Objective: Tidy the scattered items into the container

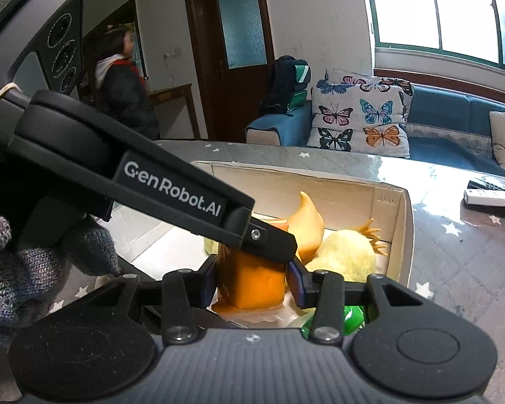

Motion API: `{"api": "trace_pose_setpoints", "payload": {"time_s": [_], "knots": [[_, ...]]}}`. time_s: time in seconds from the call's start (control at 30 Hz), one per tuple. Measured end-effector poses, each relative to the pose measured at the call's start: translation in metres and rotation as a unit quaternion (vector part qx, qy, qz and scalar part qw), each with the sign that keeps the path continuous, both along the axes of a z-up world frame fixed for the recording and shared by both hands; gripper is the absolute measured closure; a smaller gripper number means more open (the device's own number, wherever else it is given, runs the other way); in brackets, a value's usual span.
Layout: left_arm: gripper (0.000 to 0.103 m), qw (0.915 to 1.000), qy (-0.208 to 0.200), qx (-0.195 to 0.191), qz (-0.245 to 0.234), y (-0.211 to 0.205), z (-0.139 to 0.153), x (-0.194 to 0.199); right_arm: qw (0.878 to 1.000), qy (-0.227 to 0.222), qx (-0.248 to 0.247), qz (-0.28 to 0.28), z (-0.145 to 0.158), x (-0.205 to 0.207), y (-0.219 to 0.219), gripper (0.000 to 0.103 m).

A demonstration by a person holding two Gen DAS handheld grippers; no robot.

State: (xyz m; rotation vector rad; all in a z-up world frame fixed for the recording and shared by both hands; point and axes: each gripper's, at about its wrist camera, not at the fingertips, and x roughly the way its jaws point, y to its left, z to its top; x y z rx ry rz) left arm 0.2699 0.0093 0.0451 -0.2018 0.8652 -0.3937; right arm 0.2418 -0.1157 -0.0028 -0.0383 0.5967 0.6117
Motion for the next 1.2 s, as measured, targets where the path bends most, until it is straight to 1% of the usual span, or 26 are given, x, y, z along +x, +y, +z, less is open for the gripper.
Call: {"api": "trace_pose_setpoints", "payload": {"time_s": [0.27, 0.47, 0.53, 0.63, 0.7, 0.73, 0.83, 0.9, 0.97, 1.07, 1.13, 1.17, 1.2], "knots": [[0.079, 0.9999, 0.007, 0.011, -0.001, -0.005, -0.004, -0.002, 1.0, 0.005, -0.001, -0.005, -0.003, -0.002, -0.002, 0.059], [0.076, 0.9993, -0.011, 0.036, -0.001, -0.012, 0.0, -0.012, 1.0, 0.004, 0.005, -0.01, -0.002, -0.006, -0.006, 0.058], [0.075, 0.9986, -0.022, 0.049, -0.002, -0.015, 0.003, -0.018, 1.0, 0.001, 0.007, -0.013, 0.0, -0.009, -0.009, 0.054], [0.073, 0.9962, -0.044, 0.075, 0.0, -0.023, 0.008, -0.029, 1.0, -0.005, 0.011, -0.018, 0.003, -0.016, -0.012, 0.051], [0.071, 0.994, -0.058, 0.093, 0.0, -0.028, 0.01, -0.037, 1.0, -0.008, 0.013, -0.021, 0.005, -0.021, -0.015, 0.043], [0.071, 0.9931, -0.062, 0.1, 0.0, -0.031, 0.011, -0.04, 1.0, -0.01, 0.014, -0.023, 0.006, -0.024, -0.017, 0.042], [0.071, 0.992, -0.068, 0.106, -0.002, -0.035, 0.012, -0.05, 0.999, -0.014, 0.015, -0.028, 0.008, -0.032, -0.022, 0.038], [0.071, 0.9919, -0.071, 0.105, -0.001, -0.036, 0.013, -0.057, 0.999, -0.016, 0.017, -0.032, 0.009, -0.038, -0.025, 0.031], [0.071, 0.9915, -0.073, 0.108, -0.001, -0.038, 0.013, -0.063, 0.999, -0.019, 0.018, -0.036, 0.01, -0.044, -0.029, 0.029], [0.071, 0.9887, -0.083, 0.125, -0.002, -0.043, 0.015, -0.074, 0.998, -0.024, 0.023, -0.044, 0.011, -0.054, -0.034, 0.021], [0.071, 0.9861, -0.091, 0.139, -0.001, -0.047, 0.015, -0.082, 0.998, -0.029, 0.023, -0.048, 0.012, -0.061, -0.036, 0.02], [0.071, 0.9849, -0.093, 0.146, -0.002, -0.049, 0.015, -0.086, 0.998, -0.031, 0.022, -0.049, 0.013, -0.065, -0.037, 0.018], [0.071, 0.9837, -0.094, 0.153, -0.003, -0.051, 0.015, -0.09, 0.998, -0.033, 0.022, -0.05, 0.013, -0.069, -0.039, 0.014]]}}
